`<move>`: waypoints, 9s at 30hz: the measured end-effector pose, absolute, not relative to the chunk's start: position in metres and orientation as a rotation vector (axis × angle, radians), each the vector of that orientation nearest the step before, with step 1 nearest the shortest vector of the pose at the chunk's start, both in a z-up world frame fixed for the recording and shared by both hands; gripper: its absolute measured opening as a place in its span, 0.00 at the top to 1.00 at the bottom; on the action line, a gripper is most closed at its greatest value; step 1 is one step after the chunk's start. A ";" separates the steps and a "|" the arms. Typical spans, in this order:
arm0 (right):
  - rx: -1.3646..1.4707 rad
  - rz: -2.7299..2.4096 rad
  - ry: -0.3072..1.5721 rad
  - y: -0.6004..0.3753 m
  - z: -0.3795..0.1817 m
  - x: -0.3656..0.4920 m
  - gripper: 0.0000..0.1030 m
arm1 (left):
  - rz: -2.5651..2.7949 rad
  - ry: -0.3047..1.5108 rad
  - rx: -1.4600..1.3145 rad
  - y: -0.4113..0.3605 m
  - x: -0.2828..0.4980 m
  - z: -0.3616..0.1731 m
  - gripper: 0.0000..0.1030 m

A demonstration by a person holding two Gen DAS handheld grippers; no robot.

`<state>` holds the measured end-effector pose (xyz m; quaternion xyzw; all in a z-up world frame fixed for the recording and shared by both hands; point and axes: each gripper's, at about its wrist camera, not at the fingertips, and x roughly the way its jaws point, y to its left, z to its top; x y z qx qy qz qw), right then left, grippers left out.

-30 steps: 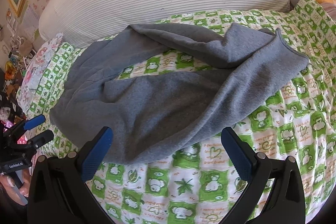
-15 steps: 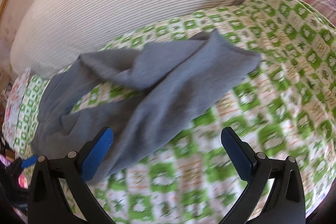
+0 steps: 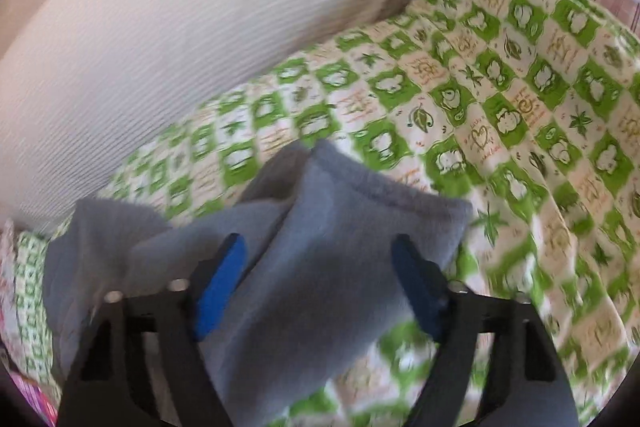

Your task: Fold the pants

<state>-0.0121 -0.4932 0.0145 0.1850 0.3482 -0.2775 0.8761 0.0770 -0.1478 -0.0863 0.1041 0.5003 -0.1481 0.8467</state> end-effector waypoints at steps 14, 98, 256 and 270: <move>0.421 -0.488 0.604 -0.486 0.031 -0.059 0.91 | -0.388 1.095 0.144 -0.146 0.089 -0.097 0.66; -0.361 -0.006 1.104 -0.417 0.037 -0.003 0.31 | -0.665 1.034 0.774 -0.102 0.221 -0.071 0.51; -0.385 0.264 0.873 -0.063 -0.089 -0.029 0.47 | -0.023 0.891 -0.110 0.272 0.009 -0.046 0.62; -0.333 0.382 0.776 0.001 -0.051 0.027 0.40 | 0.083 0.869 -0.525 0.288 -0.045 -0.039 0.50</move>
